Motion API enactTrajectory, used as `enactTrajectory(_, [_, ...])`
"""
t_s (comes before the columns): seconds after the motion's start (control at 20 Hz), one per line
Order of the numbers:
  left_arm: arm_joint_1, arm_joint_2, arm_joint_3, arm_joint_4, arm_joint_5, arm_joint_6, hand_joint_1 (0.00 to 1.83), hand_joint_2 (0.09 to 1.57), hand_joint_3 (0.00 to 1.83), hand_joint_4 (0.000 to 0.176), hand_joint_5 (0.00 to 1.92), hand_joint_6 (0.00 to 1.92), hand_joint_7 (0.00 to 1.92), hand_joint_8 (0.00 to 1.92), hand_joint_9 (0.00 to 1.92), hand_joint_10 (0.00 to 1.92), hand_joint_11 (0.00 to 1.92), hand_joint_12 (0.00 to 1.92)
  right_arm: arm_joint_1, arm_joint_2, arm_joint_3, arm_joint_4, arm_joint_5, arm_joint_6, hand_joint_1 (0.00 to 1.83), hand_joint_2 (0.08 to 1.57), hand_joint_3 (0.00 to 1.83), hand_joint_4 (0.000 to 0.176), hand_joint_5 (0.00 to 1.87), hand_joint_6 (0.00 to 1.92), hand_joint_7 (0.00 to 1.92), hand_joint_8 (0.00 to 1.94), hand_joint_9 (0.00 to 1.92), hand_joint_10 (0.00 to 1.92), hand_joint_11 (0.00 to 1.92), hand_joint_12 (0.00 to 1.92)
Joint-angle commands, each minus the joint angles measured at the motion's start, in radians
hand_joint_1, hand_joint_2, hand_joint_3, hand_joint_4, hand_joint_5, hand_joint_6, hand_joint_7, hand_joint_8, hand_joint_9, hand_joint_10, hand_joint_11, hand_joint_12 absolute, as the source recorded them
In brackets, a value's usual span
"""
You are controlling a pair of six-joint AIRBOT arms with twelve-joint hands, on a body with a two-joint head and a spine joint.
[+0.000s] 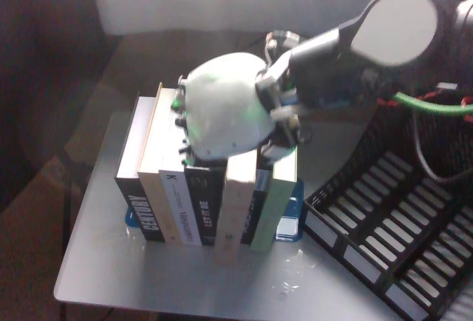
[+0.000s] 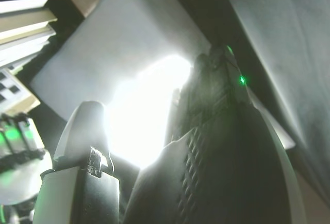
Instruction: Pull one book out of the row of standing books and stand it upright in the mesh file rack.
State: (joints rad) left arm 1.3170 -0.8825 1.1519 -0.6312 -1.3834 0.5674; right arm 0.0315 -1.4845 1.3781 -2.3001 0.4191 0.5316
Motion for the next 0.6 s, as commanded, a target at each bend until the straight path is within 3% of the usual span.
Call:
enactTrajectory(0.0, [-0.015,-0.002,0.012,-0.013,-0.123,-0.004,0.5,1.43,0.0,0.038,0.04,0.0,0.0,0.0,0.0,0.0,0.0,0.0,0.018,0.02,-0.001,0.011,-0.038,0.006,1.36,1.16,0.0,0.0,0.86,1.09,0.93,1.15,0.77,1.43,0.45,1.79])
enactTrajectory(0.05, [-0.023,-0.004,0.015,-0.006,-0.117,-0.003,0.5,1.43,0.0,0.039,0.04,0.0,0.0,0.0,0.0,0.0,0.0,0.0,0.027,0.026,-0.001,0.011,-0.036,0.016,1.35,1.18,0.01,0.0,0.85,1.17,0.84,1.21,0.77,1.42,0.63,1.74])
enactTrajectory(0.15, [-0.047,-0.01,0.022,0.01,-0.105,0.002,0.52,1.43,0.0,0.032,0.05,0.01,0.0,0.0,0.0,0.0,0.0,0.0,0.045,0.039,0.0,0.01,-0.033,0.025,1.36,1.16,0.0,0.0,0.91,0.98,0.84,1.19,0.86,1.41,0.85,1.71])
enactTrajectory(0.25, [-0.057,-0.012,0.025,0.021,-0.099,0.002,0.51,1.43,0.0,0.027,0.05,0.0,0.0,0.0,0.0,0.0,0.0,0.0,0.065,0.051,-0.005,0.014,-0.032,0.025,1.37,1.15,0.0,0.0,0.9,0.92,0.85,1.17,0.9,1.42,0.81,1.69])
enactTrajectory(0.3, [-0.057,-0.017,0.028,0.021,-0.097,0.002,0.54,1.42,0.0,0.021,0.06,0.01,0.0,0.0,0.0,0.0,0.0,0.0,0.07,0.051,-0.008,-0.005,-0.033,0.025,1.28,1.14,0.0,0.0,0.95,0.82,0.94,1.28,1.04,1.55,0.94,1.87])
enactTrajectory(0.35, [-0.057,-0.022,0.032,0.021,-0.093,0.002,0.55,1.42,0.0,0.022,0.06,0.01,0.0,0.0,0.0,0.0,0.0,0.0,0.07,0.052,-0.009,-0.015,-0.034,0.025,1.26,1.14,0.0,0.0,0.94,0.82,0.95,1.33,1.06,1.62,0.96,1.91])
enactTrajectory(0.4, [-0.058,-0.023,0.033,0.022,-0.093,0.001,0.57,1.42,0.0,0.012,0.07,0.01,0.0,0.0,0.0,0.0,0.0,0.0,0.07,0.052,-0.01,-0.016,-0.033,0.025,1.26,1.15,0.0,0.0,0.91,0.87,0.95,1.34,1.05,1.57,0.95,1.89])
enactTrajectory(0.45, [-0.059,-0.022,0.033,0.022,-0.096,-0.003,0.57,1.42,0.0,0.01,0.08,0.01,0.0,0.0,0.0,0.0,0.0,0.0,0.07,0.052,-0.01,-0.015,-0.032,0.025,1.26,1.14,0.0,0.0,0.95,0.79,0.95,1.34,1.07,1.54,0.99,1.86])
enactTrajectory(0.5, [-0.059,-0.021,0.033,0.023,-0.097,-0.006,0.58,1.41,0.0,0.006,0.08,0.01,0.0,0.0,0.0,0.0,0.0,0.0,0.07,0.053,-0.01,-0.019,-0.032,0.025,1.34,1.17,0.0,0.0,0.84,0.92,0.86,1.31,0.86,1.53,0.82,1.83])
enactTrajectory(0.55, [-0.059,-0.02,0.033,0.023,-0.099,-0.006,0.57,1.41,0.0,0.005,0.08,0.01,0.0,0.0,0.0,0.0,0.0,0.0,0.069,0.053,-0.01,-0.025,-0.036,0.025,1.36,1.17,0.0,0.0,0.81,1.02,0.89,1.23,0.82,1.48,0.7,1.78])
